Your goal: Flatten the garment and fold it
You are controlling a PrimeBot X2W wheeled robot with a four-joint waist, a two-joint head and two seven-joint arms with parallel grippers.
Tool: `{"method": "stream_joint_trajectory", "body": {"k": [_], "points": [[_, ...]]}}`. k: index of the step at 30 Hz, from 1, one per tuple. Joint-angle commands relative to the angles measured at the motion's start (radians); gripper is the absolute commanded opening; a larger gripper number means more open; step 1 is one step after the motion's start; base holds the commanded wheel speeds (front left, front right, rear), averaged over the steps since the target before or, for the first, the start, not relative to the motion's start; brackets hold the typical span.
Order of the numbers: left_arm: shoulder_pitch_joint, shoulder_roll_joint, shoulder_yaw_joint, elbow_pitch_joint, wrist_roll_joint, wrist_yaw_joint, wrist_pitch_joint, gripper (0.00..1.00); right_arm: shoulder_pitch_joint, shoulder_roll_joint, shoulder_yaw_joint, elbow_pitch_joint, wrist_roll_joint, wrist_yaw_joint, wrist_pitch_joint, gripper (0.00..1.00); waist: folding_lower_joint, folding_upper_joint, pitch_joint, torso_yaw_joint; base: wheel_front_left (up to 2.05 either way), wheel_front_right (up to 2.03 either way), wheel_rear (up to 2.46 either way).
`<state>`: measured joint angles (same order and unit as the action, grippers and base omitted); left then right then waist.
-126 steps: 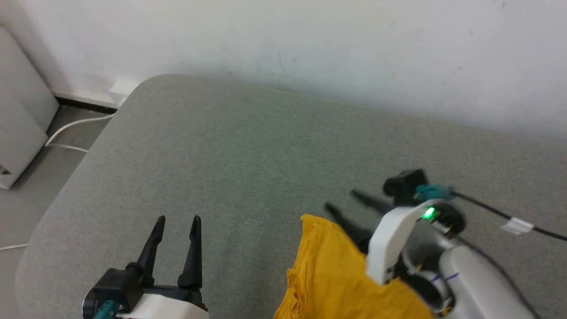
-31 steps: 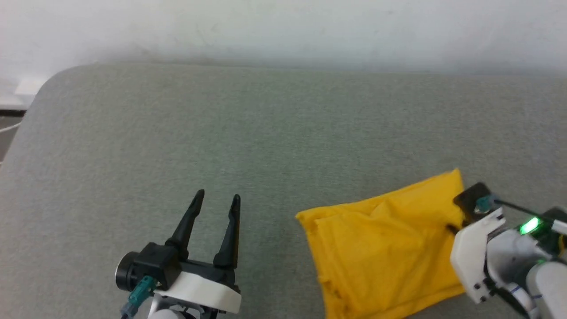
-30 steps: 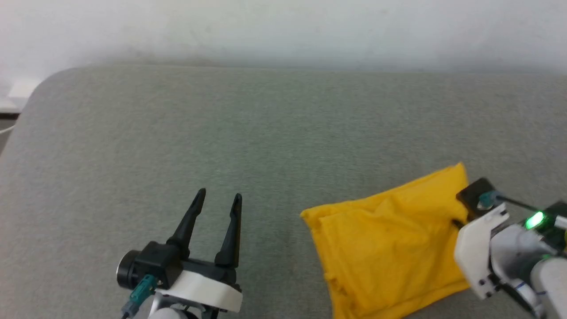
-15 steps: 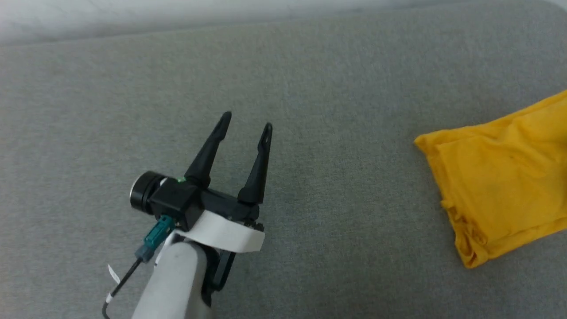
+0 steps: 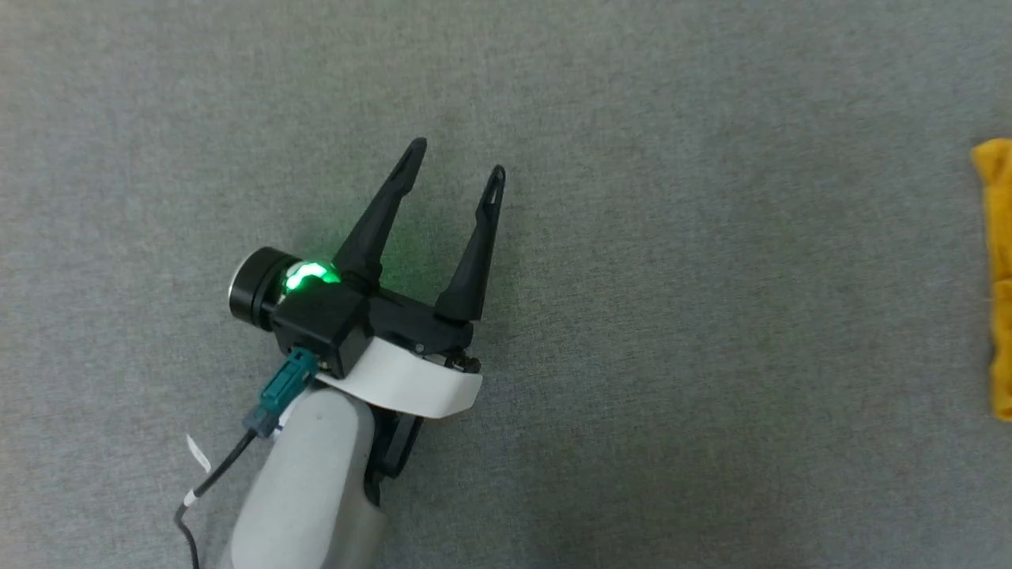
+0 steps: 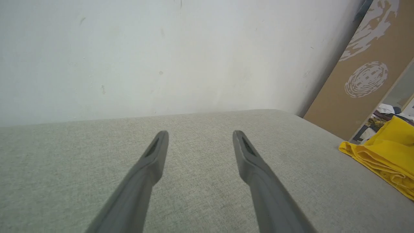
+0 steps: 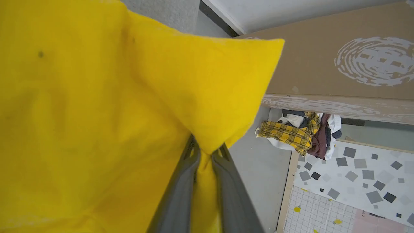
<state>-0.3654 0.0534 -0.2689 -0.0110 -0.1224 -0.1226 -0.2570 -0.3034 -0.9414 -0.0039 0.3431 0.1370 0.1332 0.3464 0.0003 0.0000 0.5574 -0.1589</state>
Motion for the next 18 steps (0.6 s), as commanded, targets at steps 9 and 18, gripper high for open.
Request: {"method": "stream_joint_trajectory", "body": {"k": [9,18], "points": [[-0.037,0.013,0.004,0.004,0.006,-0.008,-0.005,1.00,-0.057,0.069,-0.103,0.155,-0.066,-0.002,-0.204,0.00,-0.0003,0.0000,0.083,0.042,0.00,0.00,0.00],[0.006,0.009,0.029,0.023,-0.011,-0.008,-0.005,1.00,-0.109,0.099,-0.108,0.207,-0.114,-0.002,-0.234,1.00,-0.0003,0.0000,-0.037,0.034,0.00,0.00,0.00]]}}
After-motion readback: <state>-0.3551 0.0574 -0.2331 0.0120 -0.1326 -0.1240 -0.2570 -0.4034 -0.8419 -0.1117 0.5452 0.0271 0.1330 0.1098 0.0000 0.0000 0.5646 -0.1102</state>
